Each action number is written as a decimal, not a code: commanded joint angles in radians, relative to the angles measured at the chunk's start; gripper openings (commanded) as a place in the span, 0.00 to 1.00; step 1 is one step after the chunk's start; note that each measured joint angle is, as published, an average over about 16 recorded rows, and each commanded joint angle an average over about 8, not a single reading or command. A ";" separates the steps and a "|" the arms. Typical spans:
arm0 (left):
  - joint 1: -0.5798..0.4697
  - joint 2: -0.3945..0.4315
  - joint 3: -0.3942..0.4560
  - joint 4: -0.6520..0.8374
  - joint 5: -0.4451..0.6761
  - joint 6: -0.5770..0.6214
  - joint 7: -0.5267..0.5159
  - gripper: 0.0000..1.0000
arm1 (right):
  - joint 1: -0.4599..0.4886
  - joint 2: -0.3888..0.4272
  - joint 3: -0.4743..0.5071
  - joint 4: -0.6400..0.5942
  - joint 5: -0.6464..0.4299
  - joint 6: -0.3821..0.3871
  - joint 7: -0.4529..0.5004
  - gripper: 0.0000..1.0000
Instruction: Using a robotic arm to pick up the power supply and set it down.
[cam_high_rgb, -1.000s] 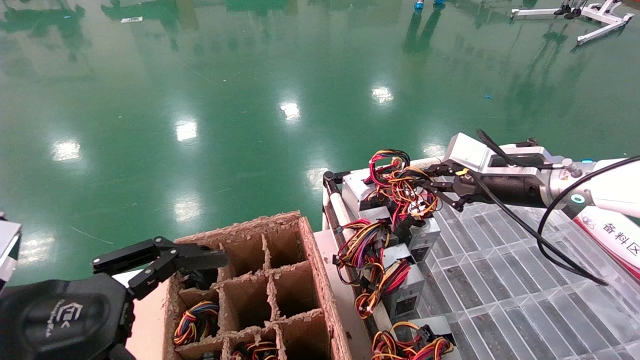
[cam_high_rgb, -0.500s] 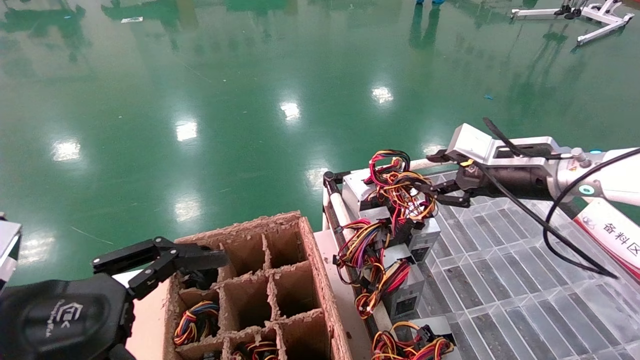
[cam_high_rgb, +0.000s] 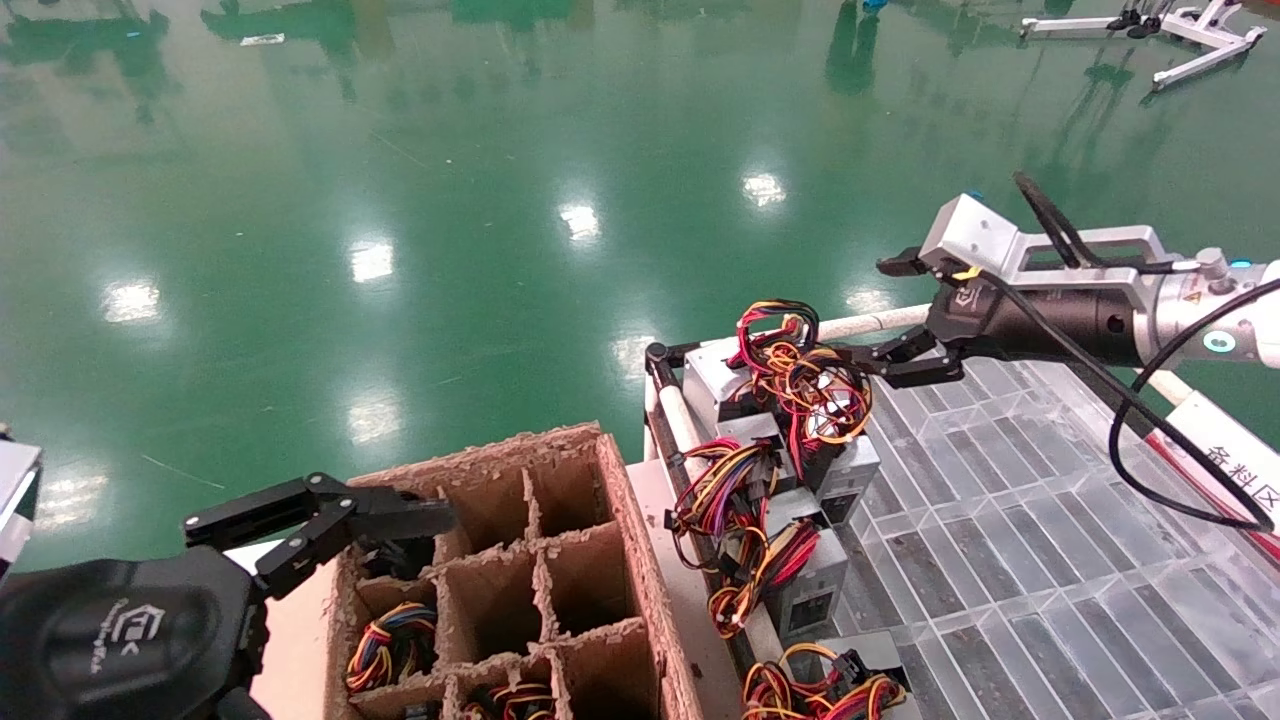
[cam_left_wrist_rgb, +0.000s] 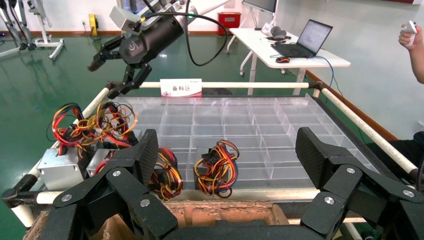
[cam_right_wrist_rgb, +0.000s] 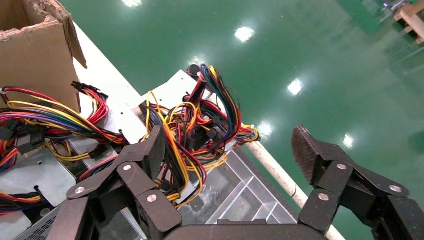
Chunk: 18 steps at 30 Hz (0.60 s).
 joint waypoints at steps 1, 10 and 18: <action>0.000 0.000 0.000 0.000 0.000 0.000 0.000 1.00 | 0.000 0.000 0.000 0.000 0.001 0.000 -0.001 1.00; 0.000 0.000 0.000 0.000 0.000 0.000 0.000 1.00 | -0.013 0.000 0.010 -0.015 0.014 -0.034 0.032 1.00; 0.000 0.000 0.000 0.000 0.000 0.000 0.000 1.00 | -0.048 0.021 0.047 0.022 0.055 -0.072 0.067 1.00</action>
